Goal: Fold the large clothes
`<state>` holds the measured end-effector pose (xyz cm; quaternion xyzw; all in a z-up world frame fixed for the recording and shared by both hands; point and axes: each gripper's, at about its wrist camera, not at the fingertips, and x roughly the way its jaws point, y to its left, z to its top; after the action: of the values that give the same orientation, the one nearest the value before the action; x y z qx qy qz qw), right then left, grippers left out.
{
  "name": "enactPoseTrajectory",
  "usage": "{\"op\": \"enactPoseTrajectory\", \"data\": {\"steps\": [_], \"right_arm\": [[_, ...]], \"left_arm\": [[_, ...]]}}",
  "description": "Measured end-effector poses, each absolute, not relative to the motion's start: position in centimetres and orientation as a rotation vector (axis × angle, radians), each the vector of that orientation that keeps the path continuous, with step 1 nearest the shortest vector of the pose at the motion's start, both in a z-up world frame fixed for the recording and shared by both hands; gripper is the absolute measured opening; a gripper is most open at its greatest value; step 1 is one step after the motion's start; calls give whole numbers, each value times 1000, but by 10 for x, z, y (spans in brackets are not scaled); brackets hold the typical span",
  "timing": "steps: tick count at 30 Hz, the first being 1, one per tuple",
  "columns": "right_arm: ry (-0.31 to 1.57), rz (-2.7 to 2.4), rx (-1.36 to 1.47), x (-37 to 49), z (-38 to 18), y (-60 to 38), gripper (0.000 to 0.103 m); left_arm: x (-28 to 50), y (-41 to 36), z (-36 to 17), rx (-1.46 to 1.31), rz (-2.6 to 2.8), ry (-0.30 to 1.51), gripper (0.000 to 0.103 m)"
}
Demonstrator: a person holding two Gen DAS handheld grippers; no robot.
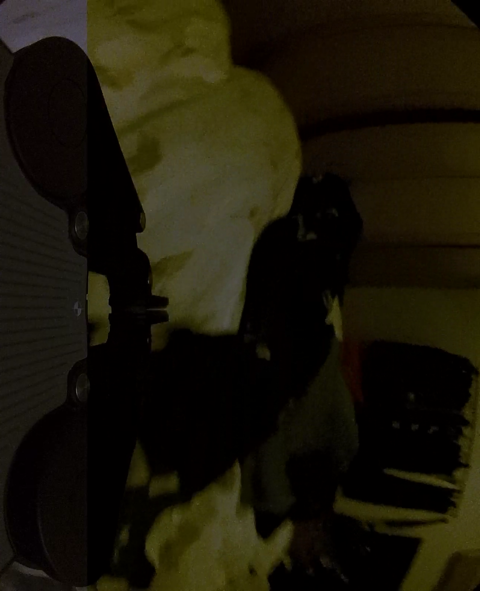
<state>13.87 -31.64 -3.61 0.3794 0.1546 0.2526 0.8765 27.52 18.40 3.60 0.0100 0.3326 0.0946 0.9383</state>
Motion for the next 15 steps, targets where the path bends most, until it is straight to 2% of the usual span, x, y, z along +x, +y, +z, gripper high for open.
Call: {"op": "enactPoseTrajectory", "data": {"steps": [6, 7, 8, 9, 15], "right_arm": [[465, 329, 779, 175, -70, -335, 6], [488, 310, 754, 180, -77, -332, 6], [506, 290, 733, 184, -83, -330, 6], [518, 281, 721, 187, -88, -328, 7], [547, 257, 624, 192, -98, -311, 11]], "left_arm": [[300, 178, 2, -18, 196, 741, 46], [298, 180, -4, -28, 198, 744, 52], [297, 183, -9, -44, 199, 747, 75], [296, 187, -14, -62, 203, 749, 83], [280, 206, -16, -140, 204, 739, 103]]}}
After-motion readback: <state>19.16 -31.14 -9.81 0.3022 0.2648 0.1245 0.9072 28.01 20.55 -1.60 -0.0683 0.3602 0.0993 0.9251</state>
